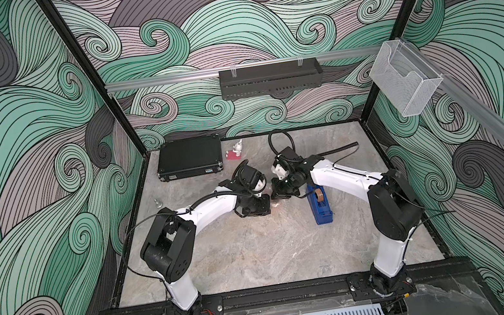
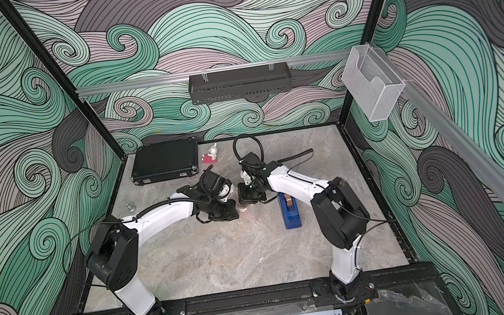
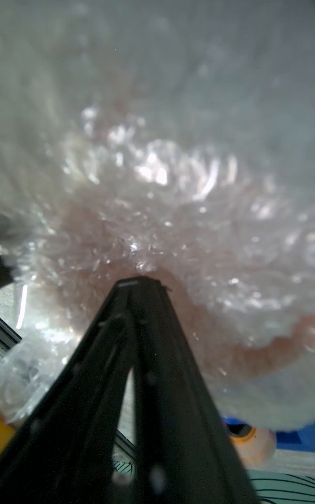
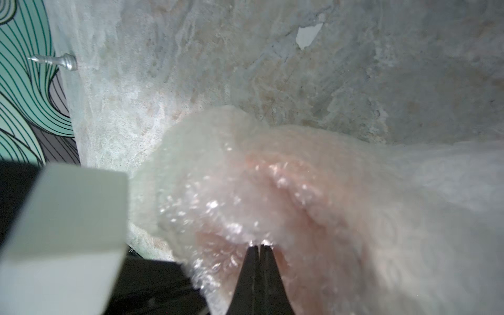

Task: Wrap mugs in bubble wrap
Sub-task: Stick the tape on the bubble wrap.

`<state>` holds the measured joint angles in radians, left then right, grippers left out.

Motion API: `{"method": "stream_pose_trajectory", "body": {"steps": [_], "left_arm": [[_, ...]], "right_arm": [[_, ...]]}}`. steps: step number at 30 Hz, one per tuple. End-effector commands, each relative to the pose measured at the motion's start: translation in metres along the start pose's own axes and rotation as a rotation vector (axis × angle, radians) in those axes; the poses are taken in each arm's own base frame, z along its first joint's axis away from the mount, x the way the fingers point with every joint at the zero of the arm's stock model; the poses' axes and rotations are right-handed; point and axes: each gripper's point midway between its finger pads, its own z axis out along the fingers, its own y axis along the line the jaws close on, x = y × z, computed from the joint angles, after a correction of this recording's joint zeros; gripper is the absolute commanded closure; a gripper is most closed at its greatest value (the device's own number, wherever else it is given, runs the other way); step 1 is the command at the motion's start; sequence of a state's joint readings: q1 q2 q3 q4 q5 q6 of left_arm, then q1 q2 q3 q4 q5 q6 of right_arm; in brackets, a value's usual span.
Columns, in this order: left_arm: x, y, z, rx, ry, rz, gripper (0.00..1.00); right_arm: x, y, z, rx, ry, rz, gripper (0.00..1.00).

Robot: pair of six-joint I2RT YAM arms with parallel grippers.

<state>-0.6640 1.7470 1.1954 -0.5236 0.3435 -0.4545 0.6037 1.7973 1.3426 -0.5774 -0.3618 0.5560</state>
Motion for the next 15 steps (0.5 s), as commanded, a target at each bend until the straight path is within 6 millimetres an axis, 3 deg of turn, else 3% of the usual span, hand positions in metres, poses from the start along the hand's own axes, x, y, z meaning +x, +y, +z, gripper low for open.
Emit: {"method": "stream_pose_trajectory", "body": {"steps": [1, 11, 15], "left_arm": [[-0.008, -0.002, -0.002, -0.01, -0.015, 0.015, 0.89], [-0.01, -0.002, -0.001, -0.011, -0.018, 0.014, 0.89], [-0.009, -0.001, 0.0, -0.015, -0.02, 0.014, 0.89]], "right_arm": [[-0.002, 0.017, -0.029, -0.02, -0.054, -0.043, 1.0], [0.02, -0.018, 0.02, 0.051, 0.071, -0.015, 1.0], [0.014, -0.011, 0.013, 0.058, 0.059, -0.029, 1.0]]}}
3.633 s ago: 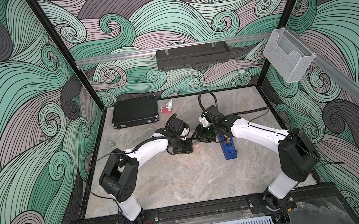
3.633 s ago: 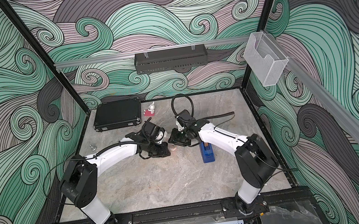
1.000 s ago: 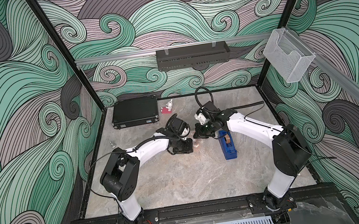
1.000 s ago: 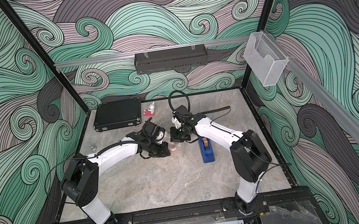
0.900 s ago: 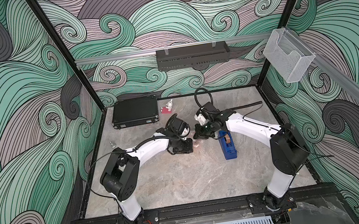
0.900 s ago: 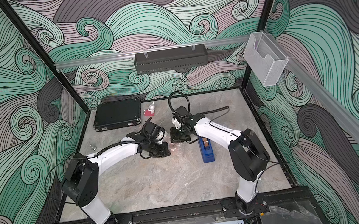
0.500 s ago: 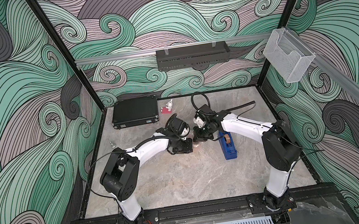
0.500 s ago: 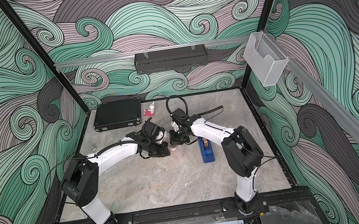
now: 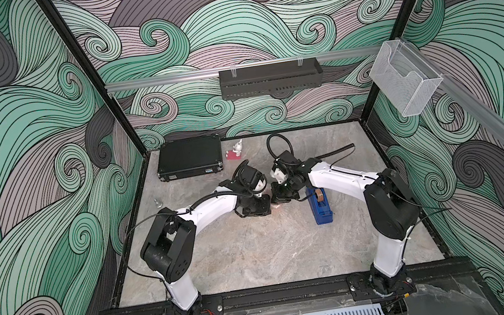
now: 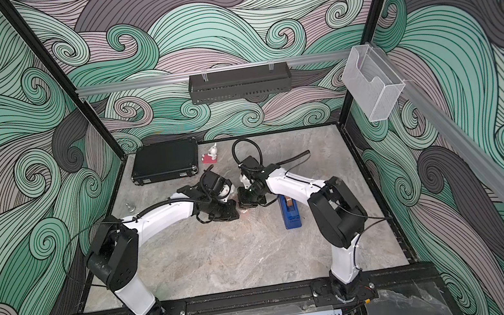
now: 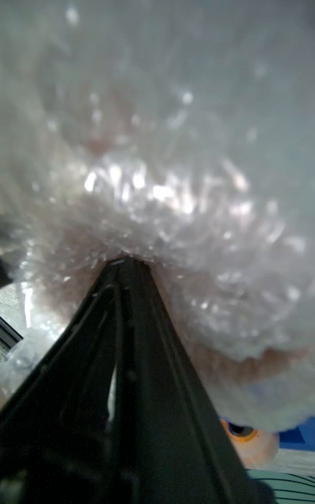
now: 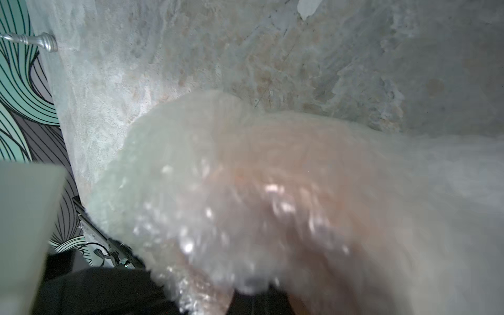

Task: Wrap mugs in bubble wrap
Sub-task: Stick the tape on the bubble wrap.

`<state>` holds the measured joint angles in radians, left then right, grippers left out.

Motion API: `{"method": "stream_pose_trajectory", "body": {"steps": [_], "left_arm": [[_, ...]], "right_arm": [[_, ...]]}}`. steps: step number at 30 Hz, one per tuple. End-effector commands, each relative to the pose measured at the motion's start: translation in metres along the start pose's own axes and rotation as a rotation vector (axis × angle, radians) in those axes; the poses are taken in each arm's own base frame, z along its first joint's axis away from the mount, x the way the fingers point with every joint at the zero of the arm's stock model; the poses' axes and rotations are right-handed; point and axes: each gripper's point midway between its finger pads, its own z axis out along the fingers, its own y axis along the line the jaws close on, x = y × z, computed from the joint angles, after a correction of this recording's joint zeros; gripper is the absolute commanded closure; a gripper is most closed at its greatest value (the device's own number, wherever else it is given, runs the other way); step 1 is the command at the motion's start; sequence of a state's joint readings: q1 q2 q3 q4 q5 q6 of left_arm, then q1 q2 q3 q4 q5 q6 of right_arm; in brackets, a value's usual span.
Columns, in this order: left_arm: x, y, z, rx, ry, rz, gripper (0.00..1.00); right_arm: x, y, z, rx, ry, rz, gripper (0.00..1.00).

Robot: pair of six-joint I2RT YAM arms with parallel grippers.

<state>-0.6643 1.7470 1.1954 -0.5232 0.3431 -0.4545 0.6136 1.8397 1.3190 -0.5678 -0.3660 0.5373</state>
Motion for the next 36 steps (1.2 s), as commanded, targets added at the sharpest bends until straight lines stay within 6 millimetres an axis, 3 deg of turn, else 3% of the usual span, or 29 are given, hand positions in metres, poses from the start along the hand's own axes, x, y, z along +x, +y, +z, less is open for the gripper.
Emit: {"method": "stream_pose_trajectory", "body": {"steps": [1, 7, 9, 19, 22, 27, 30, 36], "left_arm": [[-0.01, -0.001, -0.001, -0.013, -0.021, 0.014, 0.89], [-0.01, -0.002, -0.002, -0.008, -0.024, 0.014, 0.89], [-0.01, -0.003, -0.002, -0.005, -0.025, 0.013, 0.89], [-0.01, -0.001, 0.0, -0.008, -0.022, 0.012, 0.89], [-0.009, 0.0, 0.0, -0.013, -0.021, 0.013, 0.89], [-0.01, -0.001, 0.0, -0.009, -0.023, 0.012, 0.89], [-0.01, -0.002, 0.0, -0.007, -0.023, 0.013, 0.89], [-0.01, -0.001, 0.002, -0.008, -0.021, 0.01, 0.89]], "right_arm": [[-0.001, 0.004, -0.014, 0.034, -0.013, -0.031, 1.0], [-0.013, 0.019, -0.055, 0.031, -0.125, -0.065, 1.0], [-0.011, 0.016, -0.053, 0.038, -0.119, -0.064, 1.0], [-0.011, -0.014, 0.0, 0.097, -0.008, -0.035, 1.0], [-0.011, -0.009, -0.005, 0.085, -0.016, -0.037, 1.0], [-0.016, 0.009, -0.037, 0.062, -0.092, -0.066, 1.0], [-0.022, 0.013, -0.046, 0.059, -0.125, -0.077, 1.0], [-0.026, 0.002, -0.022, 0.087, -0.082, -0.065, 1.0]]}}
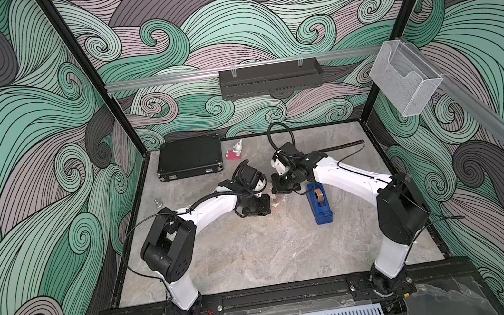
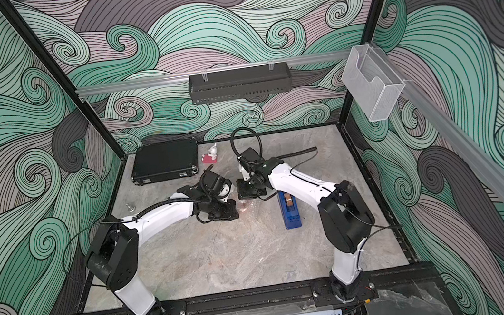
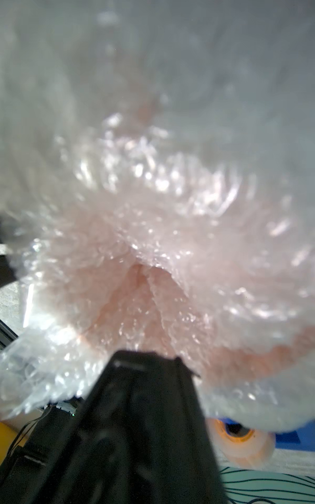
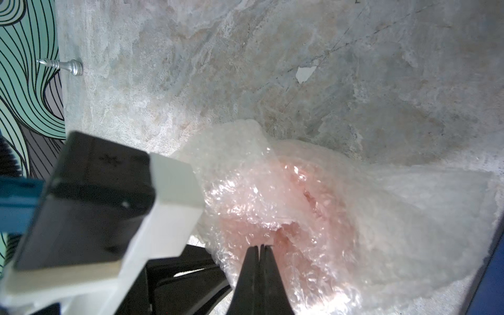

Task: Wrap mugs in bubble wrap
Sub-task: Stick the tape on the bubble wrap.

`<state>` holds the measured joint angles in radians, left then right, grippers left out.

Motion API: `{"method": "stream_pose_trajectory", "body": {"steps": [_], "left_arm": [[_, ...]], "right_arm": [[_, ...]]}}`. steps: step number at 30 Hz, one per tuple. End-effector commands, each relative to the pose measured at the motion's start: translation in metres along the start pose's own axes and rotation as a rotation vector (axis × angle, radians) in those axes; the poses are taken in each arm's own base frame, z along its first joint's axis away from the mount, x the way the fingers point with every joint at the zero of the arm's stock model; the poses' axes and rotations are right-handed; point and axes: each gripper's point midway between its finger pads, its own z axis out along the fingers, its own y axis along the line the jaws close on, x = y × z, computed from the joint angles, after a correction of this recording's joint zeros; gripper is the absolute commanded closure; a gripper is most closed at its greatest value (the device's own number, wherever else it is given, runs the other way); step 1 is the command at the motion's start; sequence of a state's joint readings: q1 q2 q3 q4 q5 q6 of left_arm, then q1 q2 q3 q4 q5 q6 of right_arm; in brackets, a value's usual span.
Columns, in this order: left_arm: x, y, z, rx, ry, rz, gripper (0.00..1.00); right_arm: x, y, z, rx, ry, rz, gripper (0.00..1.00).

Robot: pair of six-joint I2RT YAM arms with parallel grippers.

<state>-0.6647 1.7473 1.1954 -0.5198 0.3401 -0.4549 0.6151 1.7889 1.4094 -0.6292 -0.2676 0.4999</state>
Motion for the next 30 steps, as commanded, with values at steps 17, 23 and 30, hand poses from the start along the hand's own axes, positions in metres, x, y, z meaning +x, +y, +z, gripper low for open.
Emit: {"method": "stream_pose_trajectory", "body": {"steps": [17, 23, 30], "left_arm": [[-0.014, -0.005, -0.014, -0.009, -0.071, 0.022, 0.89], [-0.018, -0.008, -0.033, -0.01, -0.133, 0.027, 0.88], [-0.016, 0.001, -0.08, -0.083, -0.281, 0.012, 0.69]], "right_arm": [[-0.008, 0.003, -0.023, -0.002, -0.068, -0.026, 1.0], [-0.002, -0.002, -0.038, -0.001, -0.118, -0.046, 1.0], [0.007, -0.009, -0.08, 0.018, -0.246, -0.09, 0.73]]}}
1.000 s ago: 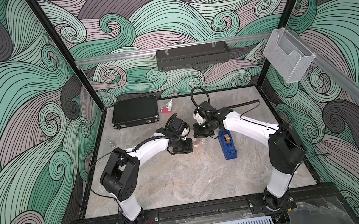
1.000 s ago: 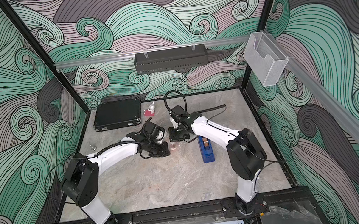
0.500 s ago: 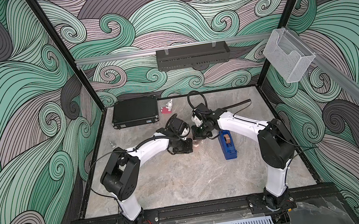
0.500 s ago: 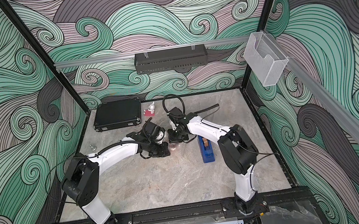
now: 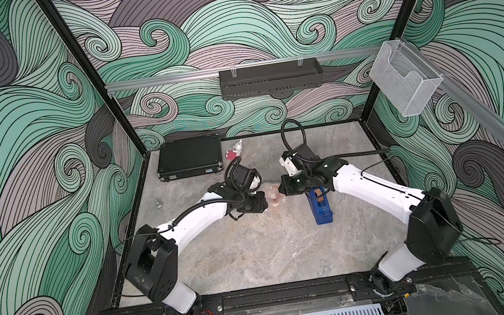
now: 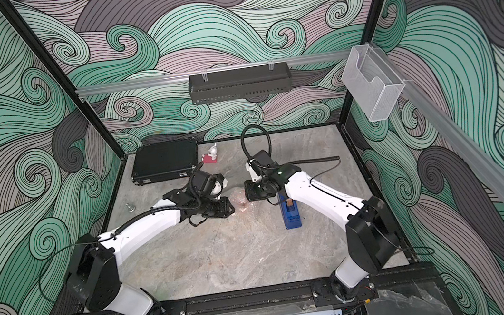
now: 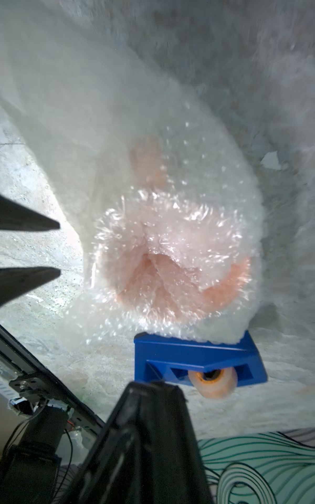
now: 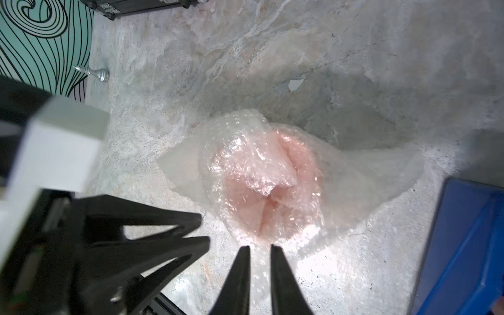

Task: Wrap mugs in bubble wrap
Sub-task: Stick the tape on the bubble wrap, then reset both arms

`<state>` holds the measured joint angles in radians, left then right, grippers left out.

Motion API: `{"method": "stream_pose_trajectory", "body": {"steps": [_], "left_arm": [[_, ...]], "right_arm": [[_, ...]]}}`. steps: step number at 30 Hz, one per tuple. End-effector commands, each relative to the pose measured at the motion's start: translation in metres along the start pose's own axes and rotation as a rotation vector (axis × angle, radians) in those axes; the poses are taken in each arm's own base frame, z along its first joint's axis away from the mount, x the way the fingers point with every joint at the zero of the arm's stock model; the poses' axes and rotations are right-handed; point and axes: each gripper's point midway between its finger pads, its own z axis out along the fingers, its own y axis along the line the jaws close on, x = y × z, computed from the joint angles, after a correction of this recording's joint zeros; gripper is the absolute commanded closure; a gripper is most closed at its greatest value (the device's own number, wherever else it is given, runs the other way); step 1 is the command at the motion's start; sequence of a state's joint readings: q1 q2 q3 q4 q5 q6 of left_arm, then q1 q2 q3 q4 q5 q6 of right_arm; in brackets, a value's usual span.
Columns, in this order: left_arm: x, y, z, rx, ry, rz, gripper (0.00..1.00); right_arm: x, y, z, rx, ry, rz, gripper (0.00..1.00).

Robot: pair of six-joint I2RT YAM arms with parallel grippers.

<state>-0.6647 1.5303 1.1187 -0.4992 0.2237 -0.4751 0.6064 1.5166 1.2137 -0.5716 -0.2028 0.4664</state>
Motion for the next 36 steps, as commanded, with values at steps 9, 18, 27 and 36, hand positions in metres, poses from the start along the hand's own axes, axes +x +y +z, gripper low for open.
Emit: {"method": "stream_pose_trajectory", "body": {"steps": [9, 18, 27, 36], "left_arm": [[-0.014, 0.051, -0.099, -0.282, -0.37, -0.054, 0.03], [-0.01, 0.132, -0.175, -0.662, -0.749, -0.122, 0.01], [-0.023, 0.205, -0.178, -0.864, -0.712, -0.141, 0.01], [-0.035, 0.249, -0.137, -0.896, -0.652, -0.046, 0.01]], "right_arm": [[-0.001, -0.035, -0.091, 0.122, -0.305, -0.107, 0.2], [0.014, -0.108, -0.141, 0.366, -0.586, -0.142, 0.0], [0.013, -0.179, -0.151, 0.514, -0.86, -0.068, 0.0], [0.015, -0.249, -0.129, 0.688, -0.916, 0.061, 0.0]]}}
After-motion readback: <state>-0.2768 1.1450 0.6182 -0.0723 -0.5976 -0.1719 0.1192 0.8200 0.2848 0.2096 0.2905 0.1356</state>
